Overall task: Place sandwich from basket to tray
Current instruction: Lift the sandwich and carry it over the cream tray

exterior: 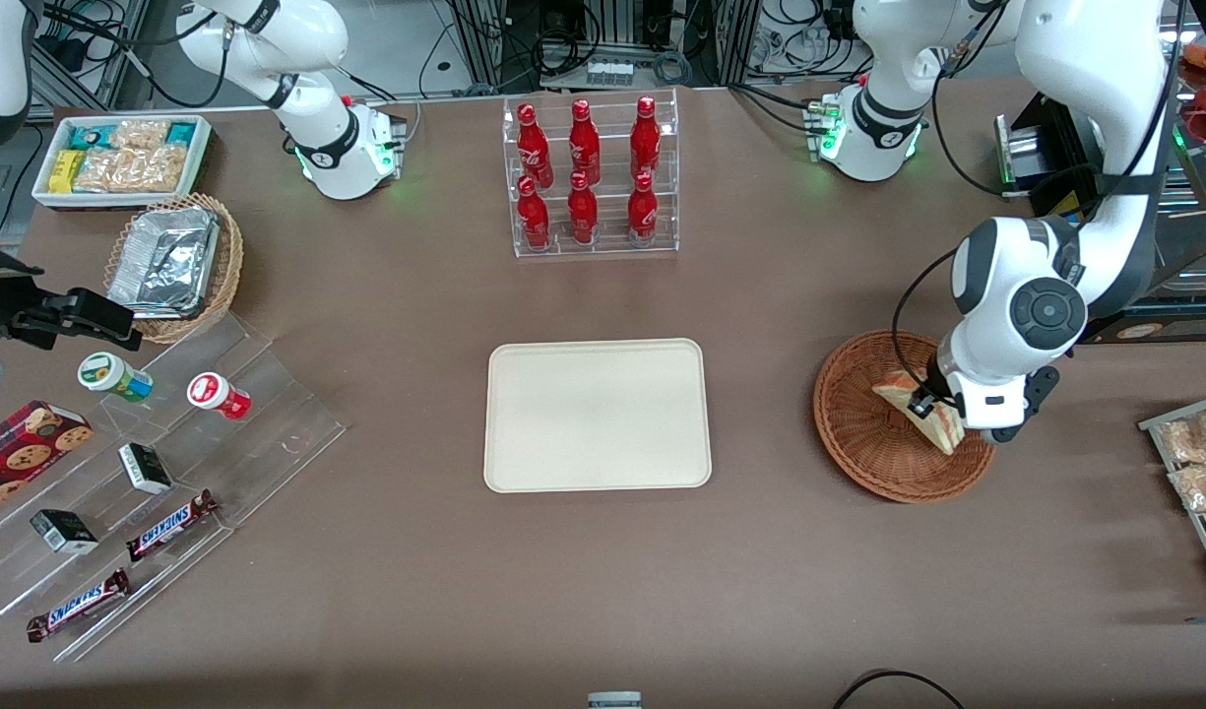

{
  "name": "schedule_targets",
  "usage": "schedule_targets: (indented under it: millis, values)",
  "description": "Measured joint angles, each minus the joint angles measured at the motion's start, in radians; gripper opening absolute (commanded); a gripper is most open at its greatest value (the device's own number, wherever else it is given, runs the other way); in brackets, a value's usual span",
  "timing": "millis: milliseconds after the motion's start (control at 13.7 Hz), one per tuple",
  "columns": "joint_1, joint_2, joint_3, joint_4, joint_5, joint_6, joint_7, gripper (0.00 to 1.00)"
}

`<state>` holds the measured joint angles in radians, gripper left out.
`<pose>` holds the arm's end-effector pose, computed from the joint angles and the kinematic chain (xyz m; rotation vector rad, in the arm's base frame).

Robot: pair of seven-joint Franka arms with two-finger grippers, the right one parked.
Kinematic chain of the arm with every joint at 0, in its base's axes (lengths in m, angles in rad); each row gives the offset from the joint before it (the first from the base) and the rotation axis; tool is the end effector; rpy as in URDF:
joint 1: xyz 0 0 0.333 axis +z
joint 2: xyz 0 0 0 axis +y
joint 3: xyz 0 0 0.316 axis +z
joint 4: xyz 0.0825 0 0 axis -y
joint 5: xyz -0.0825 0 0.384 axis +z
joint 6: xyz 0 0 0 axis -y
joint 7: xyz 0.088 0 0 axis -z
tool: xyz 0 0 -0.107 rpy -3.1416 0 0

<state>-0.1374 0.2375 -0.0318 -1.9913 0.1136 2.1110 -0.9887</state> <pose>0.5764 -0.0926 0.3348 -2.7922 -1.1084 0.0767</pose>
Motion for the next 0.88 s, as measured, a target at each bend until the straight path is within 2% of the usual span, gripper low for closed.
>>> schedule_targets:
  millis: [293, 512, 732, 878]
  values:
    - [-0.16, -0.006, -0.008, 0.204, -0.001, -0.155, -0.004, 0.0]
    - [-0.278, 0.009, -0.016, 0.28, -0.008, -0.186, 0.049, 0.0]
    - [-0.394, 0.093, -0.02, 0.351, -0.016, -0.183, 0.082, 0.0]
    - [-0.467, 0.204, -0.02, 0.443, -0.016, -0.181, 0.085, 0.0]
